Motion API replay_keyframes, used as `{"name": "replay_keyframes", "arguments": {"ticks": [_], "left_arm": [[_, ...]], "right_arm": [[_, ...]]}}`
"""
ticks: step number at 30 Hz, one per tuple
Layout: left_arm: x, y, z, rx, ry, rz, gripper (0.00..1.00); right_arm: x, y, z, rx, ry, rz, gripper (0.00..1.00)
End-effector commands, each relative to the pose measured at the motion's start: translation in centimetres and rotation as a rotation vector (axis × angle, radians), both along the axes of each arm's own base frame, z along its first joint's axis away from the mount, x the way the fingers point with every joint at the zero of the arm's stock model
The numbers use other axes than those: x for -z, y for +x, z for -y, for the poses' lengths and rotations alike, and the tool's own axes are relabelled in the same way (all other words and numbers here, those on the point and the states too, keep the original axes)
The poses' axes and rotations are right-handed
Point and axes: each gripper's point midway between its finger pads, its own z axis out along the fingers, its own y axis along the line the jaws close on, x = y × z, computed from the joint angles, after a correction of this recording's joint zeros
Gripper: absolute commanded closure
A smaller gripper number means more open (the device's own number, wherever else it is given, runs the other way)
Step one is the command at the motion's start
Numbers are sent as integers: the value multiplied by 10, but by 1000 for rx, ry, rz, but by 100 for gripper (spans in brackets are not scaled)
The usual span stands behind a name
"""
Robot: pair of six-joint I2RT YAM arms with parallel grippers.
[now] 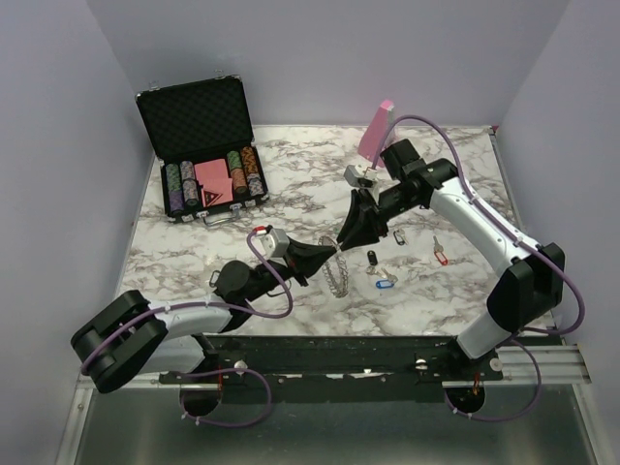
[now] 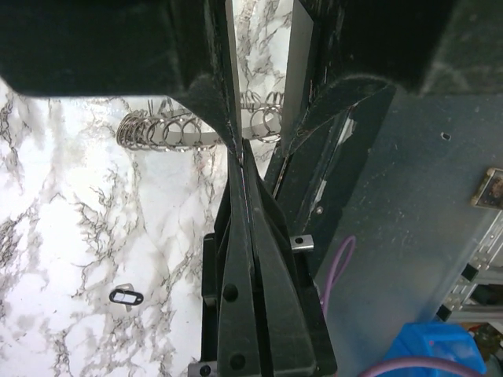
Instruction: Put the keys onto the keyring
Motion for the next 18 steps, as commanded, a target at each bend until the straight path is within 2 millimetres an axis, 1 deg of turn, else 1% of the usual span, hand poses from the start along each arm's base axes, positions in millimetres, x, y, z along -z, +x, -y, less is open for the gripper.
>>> {"name": "replay_keyframes", "arguments": {"ticks": [1, 6, 14, 18], "left_arm": [[-67, -7, -9, 9, -224, 137, 100], [-69, -8, -10, 7, -222, 146, 100], [-67, -10, -14, 0, -218, 148, 100], [-70, -11, -17, -6, -227, 154, 100]], "right_arm": [[-6, -2, -4, -12, 55, 0, 67], [3, 2, -3, 28, 26, 4, 67], [2, 3, -4, 46, 23, 1, 66], [4, 1, -4, 44, 26, -23, 66]]}}
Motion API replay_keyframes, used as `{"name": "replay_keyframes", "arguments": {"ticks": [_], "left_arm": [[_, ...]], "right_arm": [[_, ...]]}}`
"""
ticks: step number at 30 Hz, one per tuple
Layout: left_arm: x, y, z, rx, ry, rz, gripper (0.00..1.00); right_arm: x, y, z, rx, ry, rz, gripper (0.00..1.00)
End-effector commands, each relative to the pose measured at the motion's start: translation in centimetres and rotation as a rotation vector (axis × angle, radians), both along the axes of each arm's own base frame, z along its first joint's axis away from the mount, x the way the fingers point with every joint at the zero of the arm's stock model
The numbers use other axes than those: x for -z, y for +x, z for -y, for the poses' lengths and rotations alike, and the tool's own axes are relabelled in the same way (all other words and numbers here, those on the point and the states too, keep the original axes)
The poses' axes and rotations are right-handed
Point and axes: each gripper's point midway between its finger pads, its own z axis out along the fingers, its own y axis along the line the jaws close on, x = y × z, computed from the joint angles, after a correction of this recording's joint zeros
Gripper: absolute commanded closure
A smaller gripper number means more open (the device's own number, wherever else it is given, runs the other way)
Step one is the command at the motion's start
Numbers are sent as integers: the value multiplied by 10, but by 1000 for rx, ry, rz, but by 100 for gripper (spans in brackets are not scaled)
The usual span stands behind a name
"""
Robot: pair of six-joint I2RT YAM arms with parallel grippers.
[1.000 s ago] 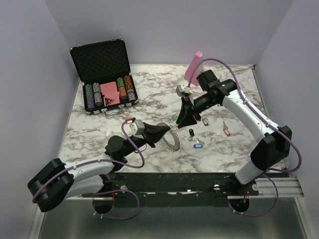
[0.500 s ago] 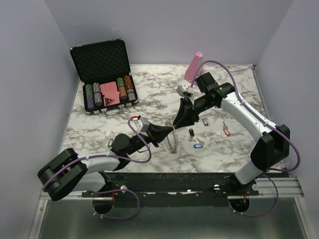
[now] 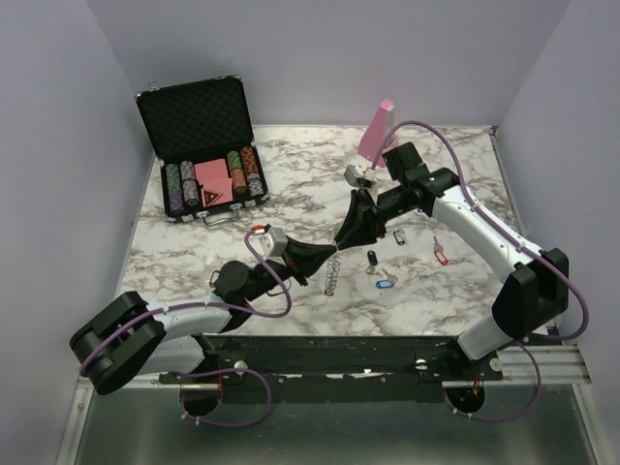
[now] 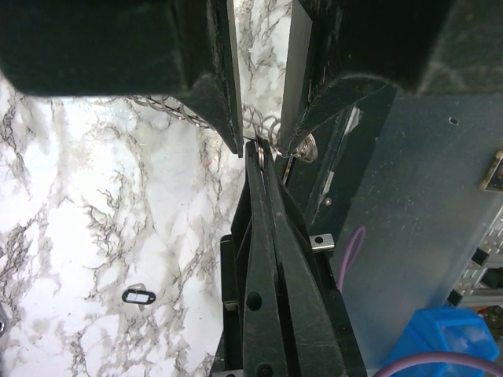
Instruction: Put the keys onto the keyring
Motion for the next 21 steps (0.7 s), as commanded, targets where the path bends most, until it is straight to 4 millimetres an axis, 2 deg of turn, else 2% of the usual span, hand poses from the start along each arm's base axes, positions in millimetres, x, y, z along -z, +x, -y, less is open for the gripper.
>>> {"name": "replay_keyframes", "arguments": {"ticks": [1, 15, 21], "left_arm": [[-70, -12, -19, -16, -218, 176, 100], [-74, -9, -22, -41, -226, 179, 100], [-72, -8, -24, -51, -222, 175, 100]], "right_arm": [[-1, -3, 0, 1, 15, -7, 66], [0, -5, 0, 14, 18, -12, 73], [-8, -5, 2, 20, 19, 15, 66]]}}
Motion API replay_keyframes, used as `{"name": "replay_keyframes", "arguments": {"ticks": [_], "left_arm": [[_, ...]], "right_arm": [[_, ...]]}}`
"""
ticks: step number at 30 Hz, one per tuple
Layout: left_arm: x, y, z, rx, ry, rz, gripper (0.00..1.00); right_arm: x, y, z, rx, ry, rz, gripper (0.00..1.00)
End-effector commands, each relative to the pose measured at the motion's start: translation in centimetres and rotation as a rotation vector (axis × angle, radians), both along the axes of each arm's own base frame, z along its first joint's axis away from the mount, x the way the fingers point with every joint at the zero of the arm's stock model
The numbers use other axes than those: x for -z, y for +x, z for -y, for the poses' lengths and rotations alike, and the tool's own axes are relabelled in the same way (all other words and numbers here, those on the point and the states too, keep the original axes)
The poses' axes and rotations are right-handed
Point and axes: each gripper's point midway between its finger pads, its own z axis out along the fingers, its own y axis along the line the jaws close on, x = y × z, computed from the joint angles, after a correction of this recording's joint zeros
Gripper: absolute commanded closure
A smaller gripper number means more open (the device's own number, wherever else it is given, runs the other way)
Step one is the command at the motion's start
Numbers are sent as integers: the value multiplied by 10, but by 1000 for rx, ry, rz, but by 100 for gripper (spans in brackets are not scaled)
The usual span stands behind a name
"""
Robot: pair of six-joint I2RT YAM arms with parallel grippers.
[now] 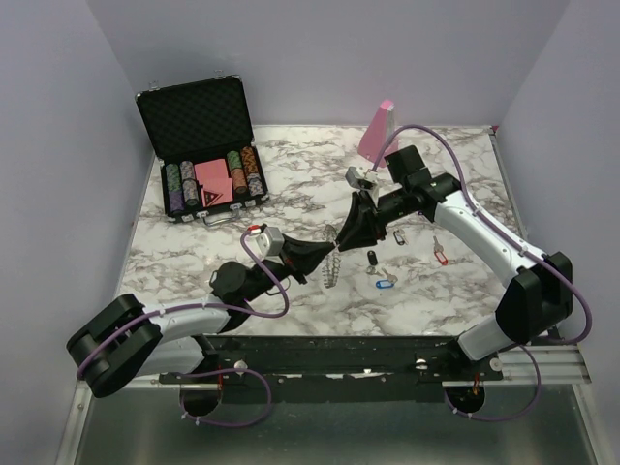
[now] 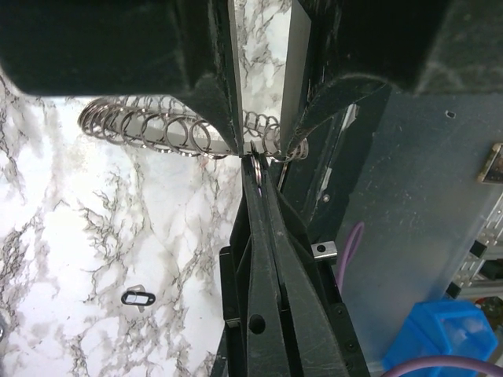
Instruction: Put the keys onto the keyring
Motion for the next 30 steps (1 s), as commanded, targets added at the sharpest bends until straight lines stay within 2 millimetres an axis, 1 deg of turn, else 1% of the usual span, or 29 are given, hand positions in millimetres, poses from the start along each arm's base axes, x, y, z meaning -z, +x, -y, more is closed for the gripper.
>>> {"name": "replay_keyframes", "arguments": {"ticks": [1, 12, 23, 28, 30], "left_arm": [[-63, -11, -19, -25, -197, 162, 100], [-67, -12, -19, -20, -209, 165, 100], [-68, -10, -19, -25, -216, 165, 100], [-68, -10, -19, -26, -214, 163, 100], [-68, -9, -19, -26, -214, 161, 100]], "right_arm": [[-13, -4, 2, 0, 16, 44, 66], [-9, -4, -1, -16, 26, -4, 73], [-4, -3, -1, -5, 18, -8, 79], [-3, -5, -5, -13, 11, -19, 86], [-1, -5, -7, -10, -2, -25, 92]]}}
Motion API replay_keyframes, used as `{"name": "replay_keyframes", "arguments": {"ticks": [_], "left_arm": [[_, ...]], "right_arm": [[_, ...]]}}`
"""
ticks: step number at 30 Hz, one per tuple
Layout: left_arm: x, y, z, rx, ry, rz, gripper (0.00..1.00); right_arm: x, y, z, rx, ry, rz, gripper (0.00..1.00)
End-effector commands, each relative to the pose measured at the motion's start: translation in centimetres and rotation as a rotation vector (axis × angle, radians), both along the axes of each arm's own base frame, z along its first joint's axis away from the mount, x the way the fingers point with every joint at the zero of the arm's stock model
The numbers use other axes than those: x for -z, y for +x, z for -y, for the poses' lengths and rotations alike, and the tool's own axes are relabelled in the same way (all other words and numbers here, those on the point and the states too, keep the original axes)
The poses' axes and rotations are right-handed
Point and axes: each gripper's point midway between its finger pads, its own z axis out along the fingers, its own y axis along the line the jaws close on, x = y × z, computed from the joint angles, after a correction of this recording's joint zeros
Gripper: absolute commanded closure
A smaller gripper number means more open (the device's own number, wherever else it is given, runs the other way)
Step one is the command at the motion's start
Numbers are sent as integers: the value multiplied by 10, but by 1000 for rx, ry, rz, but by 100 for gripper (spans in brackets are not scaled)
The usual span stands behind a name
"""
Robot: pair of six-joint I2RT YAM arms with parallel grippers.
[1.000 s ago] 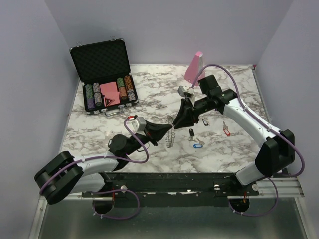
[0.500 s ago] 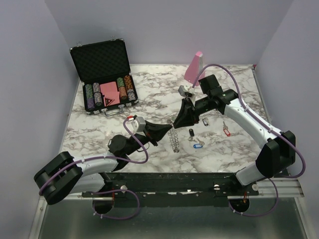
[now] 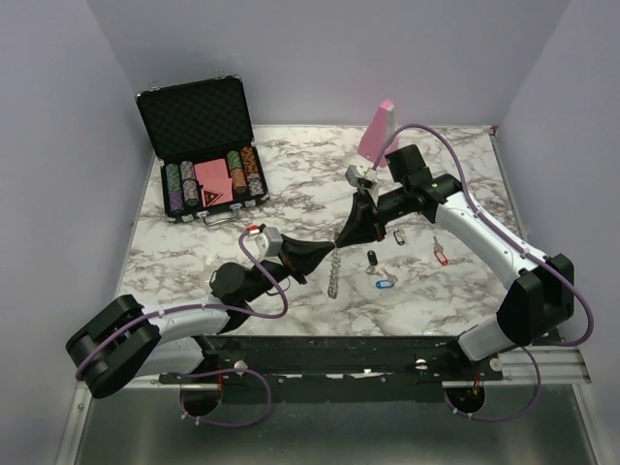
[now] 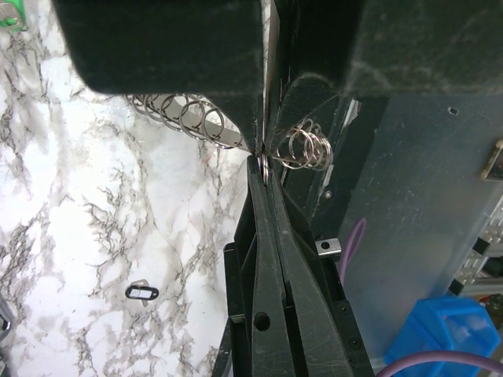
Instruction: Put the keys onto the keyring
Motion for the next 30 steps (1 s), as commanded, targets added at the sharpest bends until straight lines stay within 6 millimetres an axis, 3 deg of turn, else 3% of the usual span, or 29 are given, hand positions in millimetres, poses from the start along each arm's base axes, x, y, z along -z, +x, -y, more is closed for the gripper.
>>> {"name": "replay_keyframes", "arguments": {"ticks": [1, 7, 8, 10, 12, 15, 16, 22, 30], "left_arm": [[-61, -9, -16, -18, -194, 149, 100], [-55, -12, -19, -16, -183, 134, 100], [-50, -12, -20, -20, -174, 124, 94], [-44, -15, -26, -28, -155, 120, 64], [-35, -18, -32, -45, -114, 117, 45], [-19, -18, -36, -69, 25, 124, 34], [-7, -17, -35, -70, 109, 108, 32], [-1, -16, -37, -74, 333, 178, 27], [-5, -2, -8, -12, 375, 178, 26]], "right_arm": [[5, -5, -7, -17, -16, -32, 96], [2, 6, -3, 28, -93, 28, 99], [2, 8, 0, 32, -111, 51, 99], [0, 10, 5, 31, -156, 94, 99], [4, 12, 12, 20, -225, 128, 99], [12, 16, 27, 0, -350, 164, 99], [15, 18, 33, 2, -397, 178, 99], [18, 24, 47, -7, -546, 270, 99], [18, 24, 44, -10, -592, 304, 99]]}}
